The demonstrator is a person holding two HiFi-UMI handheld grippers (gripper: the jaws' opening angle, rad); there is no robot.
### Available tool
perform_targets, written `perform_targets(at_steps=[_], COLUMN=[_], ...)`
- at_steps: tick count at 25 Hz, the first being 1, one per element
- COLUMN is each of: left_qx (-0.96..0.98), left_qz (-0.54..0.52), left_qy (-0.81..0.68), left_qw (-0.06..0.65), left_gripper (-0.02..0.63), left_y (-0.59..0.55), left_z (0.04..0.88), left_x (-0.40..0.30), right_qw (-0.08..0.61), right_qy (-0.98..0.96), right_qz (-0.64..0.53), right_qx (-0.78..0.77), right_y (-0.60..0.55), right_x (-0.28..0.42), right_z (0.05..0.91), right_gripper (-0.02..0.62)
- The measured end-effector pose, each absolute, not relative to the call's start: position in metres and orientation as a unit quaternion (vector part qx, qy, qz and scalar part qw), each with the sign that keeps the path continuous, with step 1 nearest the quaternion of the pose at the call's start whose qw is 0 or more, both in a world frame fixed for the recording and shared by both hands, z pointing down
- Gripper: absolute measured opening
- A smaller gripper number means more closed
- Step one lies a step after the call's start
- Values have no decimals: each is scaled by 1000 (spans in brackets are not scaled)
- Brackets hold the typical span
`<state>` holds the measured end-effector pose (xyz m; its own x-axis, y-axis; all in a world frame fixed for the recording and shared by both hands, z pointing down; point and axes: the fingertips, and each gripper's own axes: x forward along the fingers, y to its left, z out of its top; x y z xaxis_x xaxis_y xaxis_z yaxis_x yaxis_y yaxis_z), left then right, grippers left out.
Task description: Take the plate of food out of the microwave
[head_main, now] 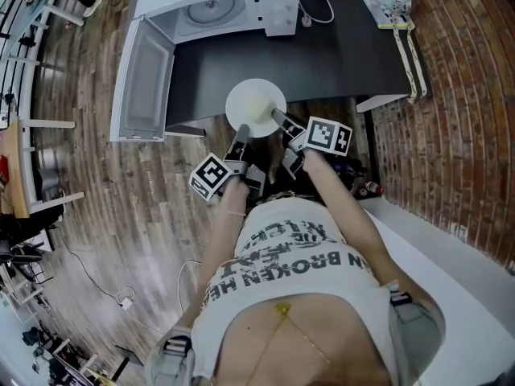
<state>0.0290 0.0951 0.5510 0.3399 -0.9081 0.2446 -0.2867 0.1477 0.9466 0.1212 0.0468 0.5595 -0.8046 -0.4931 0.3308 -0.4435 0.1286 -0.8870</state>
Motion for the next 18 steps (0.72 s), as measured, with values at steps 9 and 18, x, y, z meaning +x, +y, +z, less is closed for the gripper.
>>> perform_targets(at_steps=[9,18], left_qx=[588,586], left_qz=[-277,-278], left_qy=[-506,-504], left_qw=[567,570], left_gripper=[17,17], left_y=[108,114], left_z=[552,555], left_x=[35,38], right_qw=[20,19], right_qy=[748,748], right_qz=[-587,-587], right_qx=[-310,-310], right_y=[59,66], right_x=[127,130], right_z=[561,563], right_gripper=[40,40])
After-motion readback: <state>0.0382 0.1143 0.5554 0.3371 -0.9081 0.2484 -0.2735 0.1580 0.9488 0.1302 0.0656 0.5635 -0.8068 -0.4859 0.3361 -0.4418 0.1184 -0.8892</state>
